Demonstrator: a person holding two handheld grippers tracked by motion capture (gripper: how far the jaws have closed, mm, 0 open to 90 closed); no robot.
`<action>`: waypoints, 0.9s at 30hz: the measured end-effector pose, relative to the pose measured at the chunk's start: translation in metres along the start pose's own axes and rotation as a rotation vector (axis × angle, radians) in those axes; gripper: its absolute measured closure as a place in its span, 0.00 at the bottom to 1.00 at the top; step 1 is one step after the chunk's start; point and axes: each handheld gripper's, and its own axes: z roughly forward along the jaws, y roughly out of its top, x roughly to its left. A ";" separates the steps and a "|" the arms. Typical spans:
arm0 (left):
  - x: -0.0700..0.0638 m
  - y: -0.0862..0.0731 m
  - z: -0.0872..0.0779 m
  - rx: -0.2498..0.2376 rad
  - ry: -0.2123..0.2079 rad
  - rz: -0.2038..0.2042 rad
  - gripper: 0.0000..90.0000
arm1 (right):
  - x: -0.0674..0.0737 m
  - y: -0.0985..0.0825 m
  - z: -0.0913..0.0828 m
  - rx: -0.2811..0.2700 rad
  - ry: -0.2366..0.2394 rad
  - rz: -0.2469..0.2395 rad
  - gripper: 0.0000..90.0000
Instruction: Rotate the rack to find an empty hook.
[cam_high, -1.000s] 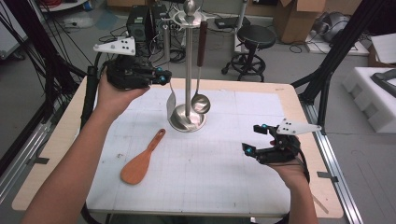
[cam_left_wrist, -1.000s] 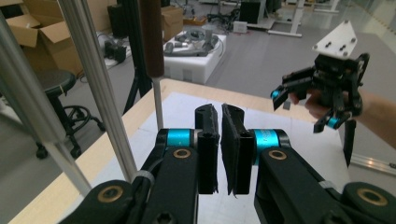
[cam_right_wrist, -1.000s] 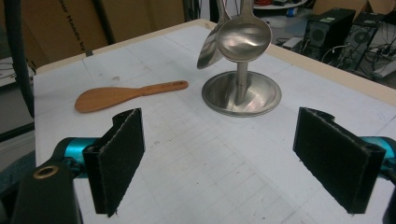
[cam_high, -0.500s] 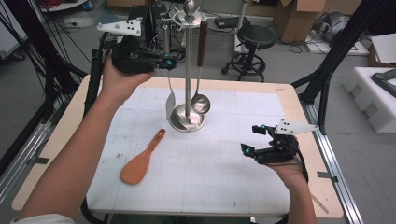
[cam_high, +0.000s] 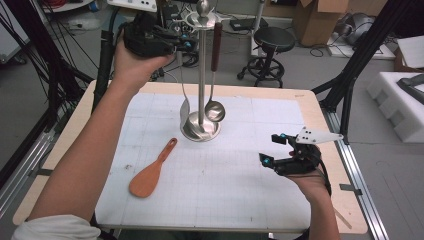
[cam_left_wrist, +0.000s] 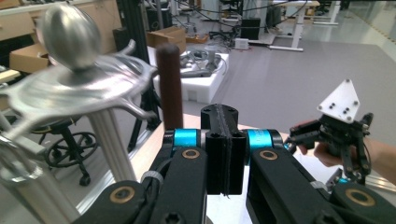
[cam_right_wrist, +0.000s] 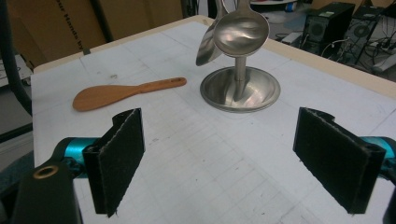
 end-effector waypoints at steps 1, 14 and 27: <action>0.001 0.001 0.000 0.000 -0.002 -0.003 0.99 | 0.000 0.000 0.000 0.001 0.000 0.000 0.18; 0.010 0.001 0.005 0.007 0.053 -0.015 1.00 | -0.002 -0.001 -0.001 0.000 -0.004 0.008 0.18; 0.012 0.002 0.004 0.010 0.069 -0.006 1.00 | -0.004 -0.004 -0.003 0.001 -0.005 0.016 0.18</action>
